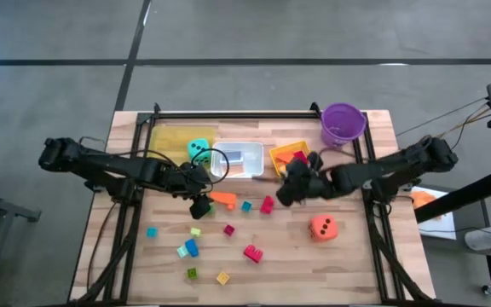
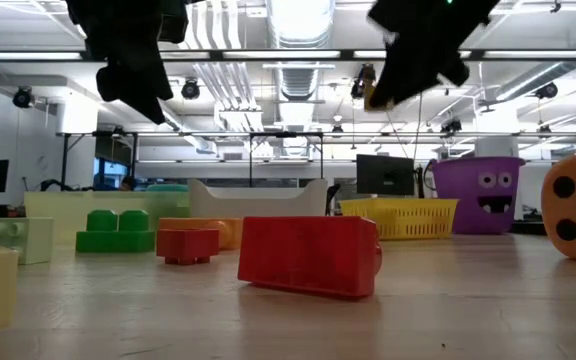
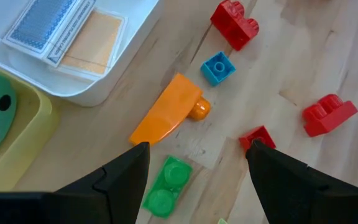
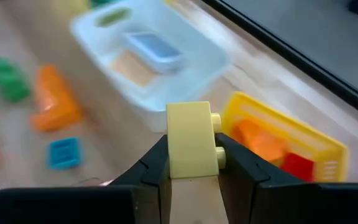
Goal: Pick & Place Toys
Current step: Put the light yellow game piece into the yellow bin
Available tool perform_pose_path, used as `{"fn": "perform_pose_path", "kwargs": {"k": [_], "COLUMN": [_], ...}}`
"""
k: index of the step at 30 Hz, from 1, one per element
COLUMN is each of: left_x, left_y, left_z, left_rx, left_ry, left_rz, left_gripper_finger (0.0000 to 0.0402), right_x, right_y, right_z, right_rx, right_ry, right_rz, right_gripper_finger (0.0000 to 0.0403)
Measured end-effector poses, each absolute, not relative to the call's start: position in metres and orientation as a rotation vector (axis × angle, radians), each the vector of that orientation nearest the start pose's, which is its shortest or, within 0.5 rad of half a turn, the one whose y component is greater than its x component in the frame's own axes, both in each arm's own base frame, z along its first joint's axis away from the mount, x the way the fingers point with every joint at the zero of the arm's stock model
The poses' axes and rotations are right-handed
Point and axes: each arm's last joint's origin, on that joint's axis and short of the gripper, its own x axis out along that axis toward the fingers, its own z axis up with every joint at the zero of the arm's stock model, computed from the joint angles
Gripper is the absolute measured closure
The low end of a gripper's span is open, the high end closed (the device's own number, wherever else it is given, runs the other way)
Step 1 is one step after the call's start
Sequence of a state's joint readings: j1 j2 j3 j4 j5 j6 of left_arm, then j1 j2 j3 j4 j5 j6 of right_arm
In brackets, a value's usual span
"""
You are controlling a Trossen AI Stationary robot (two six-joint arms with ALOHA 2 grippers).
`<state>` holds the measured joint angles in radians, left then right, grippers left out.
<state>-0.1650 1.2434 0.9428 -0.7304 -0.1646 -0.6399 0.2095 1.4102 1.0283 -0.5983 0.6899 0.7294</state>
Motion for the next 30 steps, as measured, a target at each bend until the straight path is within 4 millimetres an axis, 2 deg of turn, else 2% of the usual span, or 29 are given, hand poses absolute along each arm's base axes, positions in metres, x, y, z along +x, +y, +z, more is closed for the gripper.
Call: {"fn": "perform_pose_path", "kwargs": {"k": [7,14,24,30], "left_x": [0.234,0.234,0.234,0.234], "left_y": [-0.034,-0.034,-0.034,-0.034], "left_z": [0.256,0.256,0.255,0.255], "left_rx": [-0.407,-0.404,-0.400,-0.399], "left_ry": [0.975,0.975,0.976,0.976], "left_rz": [0.319,0.317,0.316,0.319], "left_gripper_finger": [0.0136,0.0136,0.0136,0.0136], "right_x": [0.275,0.286,0.302,0.313], "right_y": [-0.018,-0.057,-0.081,-0.083], "right_z": [0.231,0.198,0.162,0.154], "right_rx": [0.289,0.403,0.425,0.396], "right_ry": [0.774,0.863,0.974,0.985], "right_rz": [-0.835,-0.810,-0.797,-0.775], "right_gripper_finger": [0.0316,0.0316,0.0316,0.0316]}}
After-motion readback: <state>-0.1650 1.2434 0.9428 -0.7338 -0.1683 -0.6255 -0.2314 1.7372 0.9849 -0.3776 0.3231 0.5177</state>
